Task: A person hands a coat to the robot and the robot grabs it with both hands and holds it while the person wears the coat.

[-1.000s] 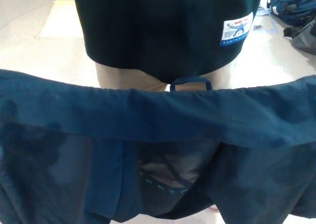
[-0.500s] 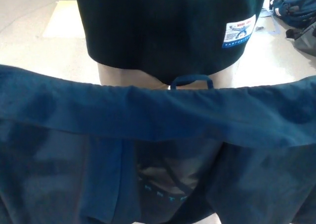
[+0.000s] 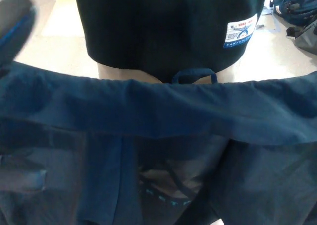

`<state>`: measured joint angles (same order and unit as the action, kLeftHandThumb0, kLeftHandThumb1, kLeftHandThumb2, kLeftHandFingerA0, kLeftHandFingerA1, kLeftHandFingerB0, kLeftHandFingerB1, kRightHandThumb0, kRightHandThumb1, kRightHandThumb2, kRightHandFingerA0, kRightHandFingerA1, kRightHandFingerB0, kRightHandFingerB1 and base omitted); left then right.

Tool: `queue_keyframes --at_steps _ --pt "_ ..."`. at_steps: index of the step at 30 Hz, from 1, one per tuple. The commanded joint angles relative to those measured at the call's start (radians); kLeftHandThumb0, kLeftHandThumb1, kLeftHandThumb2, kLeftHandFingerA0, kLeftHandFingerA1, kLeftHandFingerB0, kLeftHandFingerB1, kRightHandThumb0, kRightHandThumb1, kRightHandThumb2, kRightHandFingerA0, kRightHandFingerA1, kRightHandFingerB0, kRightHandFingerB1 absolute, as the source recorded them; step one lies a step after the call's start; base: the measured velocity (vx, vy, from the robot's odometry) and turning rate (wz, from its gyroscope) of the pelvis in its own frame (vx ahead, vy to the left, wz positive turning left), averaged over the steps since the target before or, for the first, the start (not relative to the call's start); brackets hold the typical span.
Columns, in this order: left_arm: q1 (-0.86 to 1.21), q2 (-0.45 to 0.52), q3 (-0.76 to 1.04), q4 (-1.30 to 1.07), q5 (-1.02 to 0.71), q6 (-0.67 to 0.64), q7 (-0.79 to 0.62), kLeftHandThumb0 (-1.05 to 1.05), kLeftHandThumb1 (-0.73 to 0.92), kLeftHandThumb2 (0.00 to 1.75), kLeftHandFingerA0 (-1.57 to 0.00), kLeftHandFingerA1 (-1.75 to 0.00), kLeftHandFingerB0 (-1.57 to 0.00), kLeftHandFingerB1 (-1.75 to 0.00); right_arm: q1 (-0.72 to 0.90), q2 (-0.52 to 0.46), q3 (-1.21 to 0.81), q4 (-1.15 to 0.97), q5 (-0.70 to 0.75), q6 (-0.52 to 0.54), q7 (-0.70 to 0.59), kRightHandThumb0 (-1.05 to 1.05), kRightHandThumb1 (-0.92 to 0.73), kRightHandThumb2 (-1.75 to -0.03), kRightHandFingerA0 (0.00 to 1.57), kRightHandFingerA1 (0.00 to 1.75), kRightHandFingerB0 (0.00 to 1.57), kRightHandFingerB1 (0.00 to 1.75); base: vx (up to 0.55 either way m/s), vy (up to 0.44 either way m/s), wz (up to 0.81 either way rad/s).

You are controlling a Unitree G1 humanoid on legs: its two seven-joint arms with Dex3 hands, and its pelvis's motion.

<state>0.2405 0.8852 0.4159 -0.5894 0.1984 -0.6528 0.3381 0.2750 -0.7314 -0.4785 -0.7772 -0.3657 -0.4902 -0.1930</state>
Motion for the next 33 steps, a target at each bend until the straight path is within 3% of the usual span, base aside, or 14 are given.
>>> queue_keyframes --at_steps 1,14,16,17,18,19,20,21,22,23,26,27,28,33 --pt "-0.107 0.068 -0.186 0.09 0.178 0.287 -0.324 -0.96 0.61 0.93 -0.1 -0.18 0.0 0.0 -0.112 -0.095 0.137 0.062 -0.031 0.351 0.34 -0.77 -0.76 -0.65 0.62 0.46 0.0 0.0 0.0 0.0 0.0" --pt "-0.17 0.075 -0.311 0.095 0.233 0.436 -0.487 -0.83 0.52 0.89 -0.08 -0.31 0.0 -0.06 -0.292 -0.098 0.295 0.161 -0.095 0.518 0.469 -0.84 -0.73 -0.64 0.66 0.46 0.0 0.0 0.0 0.0 0.0" --pt "-0.194 0.074 -0.326 0.098 0.239 0.457 -0.507 -0.85 0.51 0.74 -0.08 -0.29 0.0 -0.02 -0.328 -0.099 0.324 0.173 -0.12 0.553 0.499 -0.84 -0.74 -0.64 0.64 0.45 0.0 0.0 0.0 0.0 0.0" --pt "-0.211 0.075 -0.335 0.099 0.242 0.473 -0.521 -0.83 0.62 0.59 -0.08 -0.31 0.0 -0.07 -0.353 -0.103 0.344 0.187 -0.14 0.566 0.516 -0.85 -0.76 -0.64 0.64 0.45 0.0 0.03 0.0 0.0 0.0" --pt "-0.244 0.076 -0.352 0.102 0.249 0.502 -0.549 -0.83 0.52 0.89 -0.09 -0.31 0.0 -0.06 -0.402 -0.112 0.383 0.211 -0.179 0.593 0.555 -0.86 -0.77 -0.65 0.63 0.44 0.0 0.05 0.0 0.0 0.0" --pt "-0.256 0.077 -0.358 0.104 0.251 0.512 -0.559 -0.83 0.52 0.89 -0.09 -0.31 0.0 -0.06 -0.419 -0.115 0.397 0.217 -0.193 0.608 0.575 -0.86 -0.77 -0.65 0.63 0.44 0.0 0.05 0.0 0.0 0.0" --pt "-0.282 0.075 -0.371 0.112 0.26 0.524 -0.571 -0.83 0.52 0.9 -0.1 -0.31 0.0 -0.07 -0.446 -0.121 0.418 0.225 -0.205 0.623 0.604 -0.87 -0.76 -0.64 0.61 0.44 0.0 0.09 0.0 0.0 0.0" --pt "-0.294 0.073 -0.377 0.117 0.267 0.529 -0.576 -0.85 0.62 0.61 -0.07 -0.3 0.0 -0.12 -0.461 -0.122 0.432 0.23 -0.216 0.627 0.616 -0.87 -0.77 -0.64 0.37 0.38 0.0 0.08 0.0 0.0 0.0" --pt "-0.298 0.071 -0.376 0.12 0.273 0.528 -0.575 -0.85 0.62 0.61 -0.07 -0.3 0.0 -0.12 -0.467 -0.121 0.44 0.233 -0.226 0.623 0.618 -0.87 -0.77 -0.64 0.37 0.38 0.0 0.08 0.0 0.0 0.0" --pt "-0.308 0.069 -0.381 0.127 0.281 0.529 -0.576 -0.83 0.62 0.59 -0.08 -0.3 0.0 -0.14 -0.467 -0.114 0.446 0.224 -0.234 0.622 0.614 -0.89 -0.63 -1.01 0.0 0.14 0.0 0.07 0.0 0.0 0.0" --pt "-0.332 0.061 -0.393 0.135 0.298 0.546 -0.592 -0.83 0.62 0.59 -0.07 -0.3 0.0 -0.15 -0.481 -0.102 0.464 0.207 -0.261 0.636 0.621 -0.9 -0.62 -1.0 0.0 0.08 0.0 0.07 0.0 0.0 0.0" --pt "-0.334 0.058 -0.396 0.135 0.298 0.553 -0.597 -0.77 0.48 0.89 -0.03 -0.32 -0.02 -0.13 -0.485 -0.099 0.474 0.204 -0.278 0.643 0.628 -0.86 -0.76 -0.63 0.0 0.14 0.0 0.14 0.0 0.0 0.0" --pt "-0.342 0.049 -0.403 0.141 0.299 0.566 -0.603 -0.8 0.5 0.88 -0.06 -0.33 -0.06 -0.1 -0.499 -0.097 0.496 0.21 -0.306 0.655 0.647 -0.86 -0.6 -1.0 0.0 0.2 0.0 0.12 0.0 0.0 0.0" --pt "-0.377 0.033 -0.432 0.175 0.341 0.597 -0.628 -0.87 0.55 0.91 -0.07 -0.31 -0.08 -0.07 -0.533 -0.088 0.561 0.259 -0.358 0.657 0.669 -0.94 -0.63 -0.98 0.05 0.17 0.09 0.11 0.0 0.0 0.0"
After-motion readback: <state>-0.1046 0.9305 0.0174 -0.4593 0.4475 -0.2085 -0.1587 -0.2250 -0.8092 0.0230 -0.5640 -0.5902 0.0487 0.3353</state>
